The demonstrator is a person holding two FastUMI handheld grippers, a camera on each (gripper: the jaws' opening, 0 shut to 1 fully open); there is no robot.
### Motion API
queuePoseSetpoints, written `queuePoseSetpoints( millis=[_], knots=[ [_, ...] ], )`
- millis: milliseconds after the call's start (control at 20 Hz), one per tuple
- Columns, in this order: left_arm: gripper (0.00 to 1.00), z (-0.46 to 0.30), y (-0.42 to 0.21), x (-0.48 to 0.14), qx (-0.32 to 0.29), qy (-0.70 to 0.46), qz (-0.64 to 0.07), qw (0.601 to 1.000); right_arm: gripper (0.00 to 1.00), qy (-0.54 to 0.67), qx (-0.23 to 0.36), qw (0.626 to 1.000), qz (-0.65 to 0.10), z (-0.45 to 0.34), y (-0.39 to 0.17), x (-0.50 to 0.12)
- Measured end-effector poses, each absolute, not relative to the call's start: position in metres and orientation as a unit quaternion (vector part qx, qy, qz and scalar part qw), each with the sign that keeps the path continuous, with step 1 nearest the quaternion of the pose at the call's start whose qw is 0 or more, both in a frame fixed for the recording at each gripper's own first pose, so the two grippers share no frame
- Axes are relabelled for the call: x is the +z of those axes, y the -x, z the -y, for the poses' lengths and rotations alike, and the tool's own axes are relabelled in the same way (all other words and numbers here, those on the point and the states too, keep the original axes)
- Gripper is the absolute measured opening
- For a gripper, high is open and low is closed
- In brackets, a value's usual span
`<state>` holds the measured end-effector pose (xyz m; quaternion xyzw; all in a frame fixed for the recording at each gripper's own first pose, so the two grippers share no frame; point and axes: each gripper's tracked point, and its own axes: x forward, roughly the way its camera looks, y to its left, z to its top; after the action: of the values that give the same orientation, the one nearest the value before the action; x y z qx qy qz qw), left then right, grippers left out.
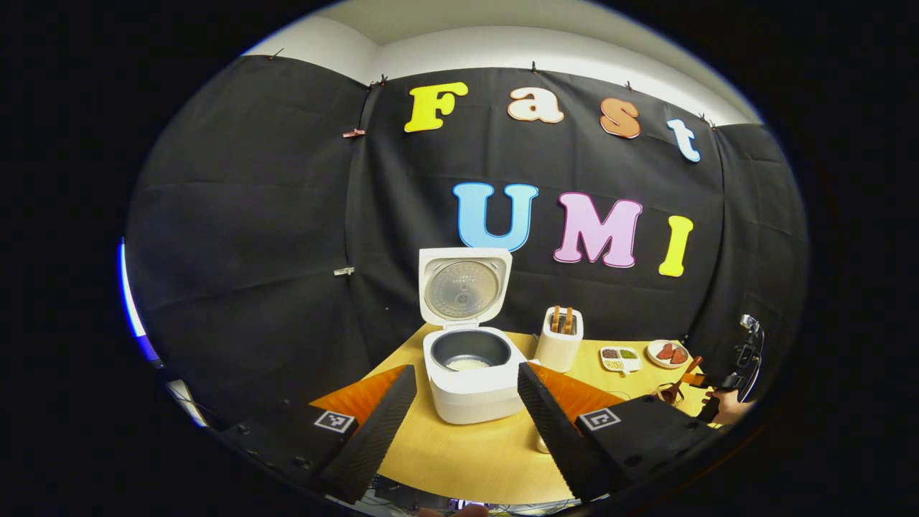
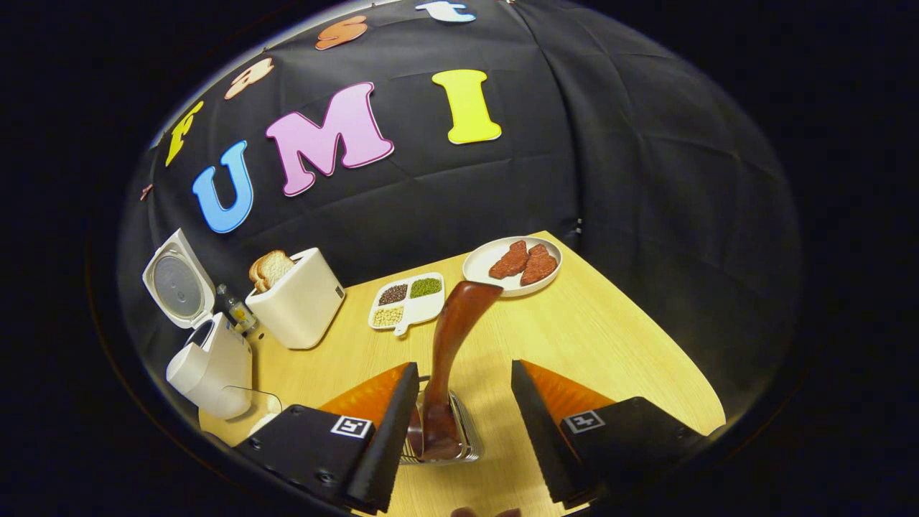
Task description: Close the left gripper, press the button to open the rice cooker; take a wooden spoon from the chopstick holder with the right hand, scoop a spoonful of rice and pour it into the rice cooker, then put the wooden spoon back into the chopstick holder.
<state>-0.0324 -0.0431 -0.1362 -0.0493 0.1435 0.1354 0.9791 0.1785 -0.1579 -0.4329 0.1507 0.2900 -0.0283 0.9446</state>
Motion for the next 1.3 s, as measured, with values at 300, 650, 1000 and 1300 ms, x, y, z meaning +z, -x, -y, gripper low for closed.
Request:
queuePoseSetpoints(
  millis=[300,650,1000,1300],
  knots=[
    [0.98,0.021,0.012,-0.132,0.088,0.043,-0.125,0.987,0.89,-0.141,-0.059,0.947,-0.284,0.149,-0.129,-0.409],
    [0.97,0.005,-0.032,-0.101,0.026,0.037,-0.079,0.996,0.97,-0.104,-0.066,0.961,-0.248,0.137,-0.074,-0.342],
    [0.97,-0.030,-0.084,-0.028,0.018,0.030,0.011,0.999,0.98,-0.077,-0.077,0.981,-0.161,0.138,-0.046,-0.236],
    [0.96,-0.071,-0.139,0.017,0.052,0.061,0.060,0.995,0.98,-0.042,-0.054,0.993,-0.097,0.108,-0.022,-0.159]
  ],
)
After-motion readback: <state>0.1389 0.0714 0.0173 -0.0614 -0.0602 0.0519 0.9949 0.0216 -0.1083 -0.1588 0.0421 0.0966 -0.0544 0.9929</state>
